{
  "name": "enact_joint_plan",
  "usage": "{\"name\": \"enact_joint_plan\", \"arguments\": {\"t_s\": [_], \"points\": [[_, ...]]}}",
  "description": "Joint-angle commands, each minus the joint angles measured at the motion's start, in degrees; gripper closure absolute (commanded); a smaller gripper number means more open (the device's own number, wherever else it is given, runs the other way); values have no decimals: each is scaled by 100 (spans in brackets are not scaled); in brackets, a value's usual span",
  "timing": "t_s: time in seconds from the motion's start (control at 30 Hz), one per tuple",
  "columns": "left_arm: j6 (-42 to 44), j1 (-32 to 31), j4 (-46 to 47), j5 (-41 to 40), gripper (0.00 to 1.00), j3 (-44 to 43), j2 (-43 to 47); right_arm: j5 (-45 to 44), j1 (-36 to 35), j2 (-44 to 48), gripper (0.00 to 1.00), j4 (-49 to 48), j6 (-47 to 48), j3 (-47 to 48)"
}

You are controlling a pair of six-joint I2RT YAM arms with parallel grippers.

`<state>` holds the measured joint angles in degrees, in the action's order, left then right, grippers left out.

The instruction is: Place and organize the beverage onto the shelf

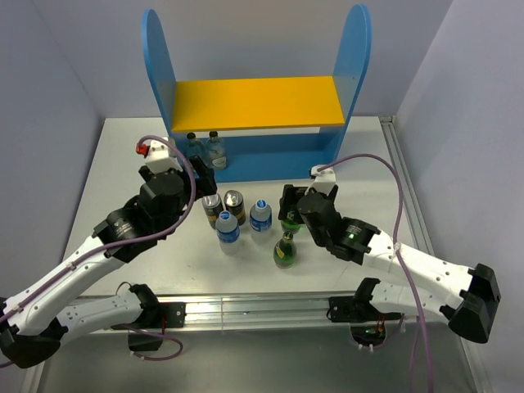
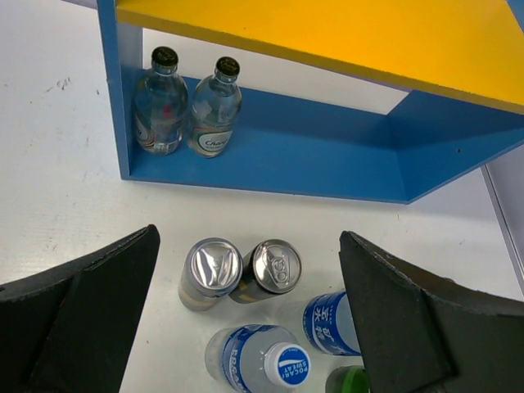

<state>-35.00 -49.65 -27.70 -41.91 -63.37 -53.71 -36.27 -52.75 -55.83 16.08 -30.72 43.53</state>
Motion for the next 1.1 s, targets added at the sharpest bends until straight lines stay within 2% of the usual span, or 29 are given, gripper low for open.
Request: {"name": "enact_joint_plan", "arguments": {"t_s": [0.0,0.17,0.33,0.47,0.63,0.77,0.83,0.87,0.93,0.97,1.03,1.07], "points": [[134,-80,63,-81,2,88,238,-302,-33,-260,0,-360,-233,208],[90,-168,37,-142,3,97,239,-363,-33,-542,1,-710,-303,42],[90,-282,28,-160,3,97,133,-802,-33,-701,5,-1272,-233,-274],[81,-335,2,-177,3,71,45,-1092,-25,-806,15,-1590,-154,-442],[73,-396,-42,-256,4,62,-16,-1207,-16,-1035,23,-1747,-154,-424],[90,-432,-7,-265,4,88,-7,-1224,-16,-1131,38,-2064,-154,-582],[82,-449,-42,-326,4,62,-25,-1268,-16,-1228,49,-2030,-188,-530],[81,-467,-68,-344,4,45,-34,-1277,-25,-1324,63,-2021,-189,-486],[81,-484,-86,-379,4,44,-43,-1312,-25,-1377,79,-1986,-206,-433],[73,-502,-86,-405,4,44,-43,-1312,-16,-1395,93,-1951,-224,-398],[73,-528,-95,-432,4,53,-43,-1382,-25,-1360,100,-1854,-224,-337],[73,-546,-104,-458,4,53,-51,-1391,-25,-1238,100,-1819,-180,-275]]}}
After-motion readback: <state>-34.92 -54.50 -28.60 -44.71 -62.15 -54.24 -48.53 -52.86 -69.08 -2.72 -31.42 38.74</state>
